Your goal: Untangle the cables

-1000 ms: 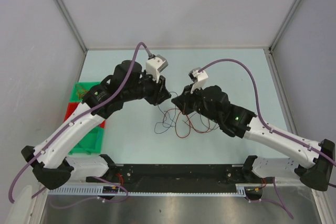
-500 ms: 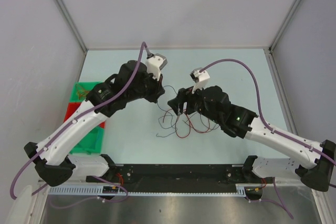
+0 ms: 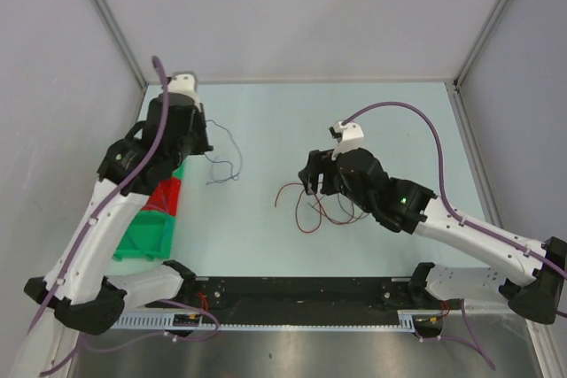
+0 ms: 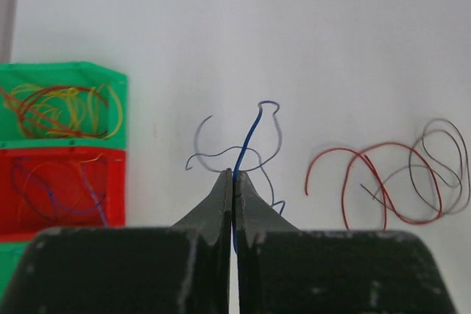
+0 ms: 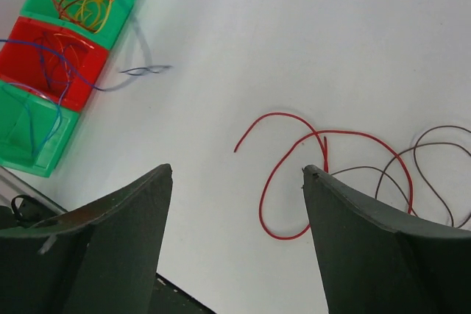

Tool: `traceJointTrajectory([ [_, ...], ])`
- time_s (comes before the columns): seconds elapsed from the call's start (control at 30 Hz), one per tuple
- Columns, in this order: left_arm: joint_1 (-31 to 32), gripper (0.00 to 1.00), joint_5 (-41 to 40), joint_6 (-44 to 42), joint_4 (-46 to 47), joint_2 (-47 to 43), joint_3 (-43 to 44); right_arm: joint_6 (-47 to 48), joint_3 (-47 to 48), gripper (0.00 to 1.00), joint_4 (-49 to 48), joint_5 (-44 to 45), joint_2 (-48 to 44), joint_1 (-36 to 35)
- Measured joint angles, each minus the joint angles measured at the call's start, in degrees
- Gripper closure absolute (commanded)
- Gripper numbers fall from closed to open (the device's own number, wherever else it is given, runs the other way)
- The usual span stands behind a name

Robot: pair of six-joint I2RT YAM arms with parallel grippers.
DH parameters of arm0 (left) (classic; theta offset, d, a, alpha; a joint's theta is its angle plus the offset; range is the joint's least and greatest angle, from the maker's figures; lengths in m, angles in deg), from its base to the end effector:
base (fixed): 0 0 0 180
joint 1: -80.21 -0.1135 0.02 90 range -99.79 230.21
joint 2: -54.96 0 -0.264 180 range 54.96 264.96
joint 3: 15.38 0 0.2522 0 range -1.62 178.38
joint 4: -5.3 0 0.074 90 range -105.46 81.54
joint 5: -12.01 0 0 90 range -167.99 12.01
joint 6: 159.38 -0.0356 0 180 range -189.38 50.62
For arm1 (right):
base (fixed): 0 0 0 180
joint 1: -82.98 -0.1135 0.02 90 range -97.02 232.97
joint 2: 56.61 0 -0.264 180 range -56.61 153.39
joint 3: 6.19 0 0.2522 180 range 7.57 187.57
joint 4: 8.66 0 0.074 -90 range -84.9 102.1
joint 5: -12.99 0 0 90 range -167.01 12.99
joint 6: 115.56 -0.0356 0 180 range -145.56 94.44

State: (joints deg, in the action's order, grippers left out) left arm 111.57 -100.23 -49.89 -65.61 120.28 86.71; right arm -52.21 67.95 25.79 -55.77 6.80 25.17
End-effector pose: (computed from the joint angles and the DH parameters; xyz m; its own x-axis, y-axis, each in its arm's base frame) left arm 0.1781 -0.0927 0.4443 -0.5232 -0.0428 -0.8511 0.0420 0.9962 -0.0759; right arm 0.1429 0.2028 0.3534 -0.4661 0.0444 -0.8836 -0.4510 0.8474 0.2804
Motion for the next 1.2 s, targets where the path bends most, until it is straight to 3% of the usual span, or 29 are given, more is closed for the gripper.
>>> traceJointTrajectory([
  [0.6, -17.86, 1.0, -14.14, 5.99, -9.4, -10.54, 7.58, -4.9, -9.42, 0.24, 1.73, 1.77, 2.91, 0.0],
  [1.2, -20.5, 0.99, -31.36, 9.79, -15.61, -17.75, 6.16, -6.08, -19.52, 0.26, -9.14, -7.13, 6.45, 0.0],
])
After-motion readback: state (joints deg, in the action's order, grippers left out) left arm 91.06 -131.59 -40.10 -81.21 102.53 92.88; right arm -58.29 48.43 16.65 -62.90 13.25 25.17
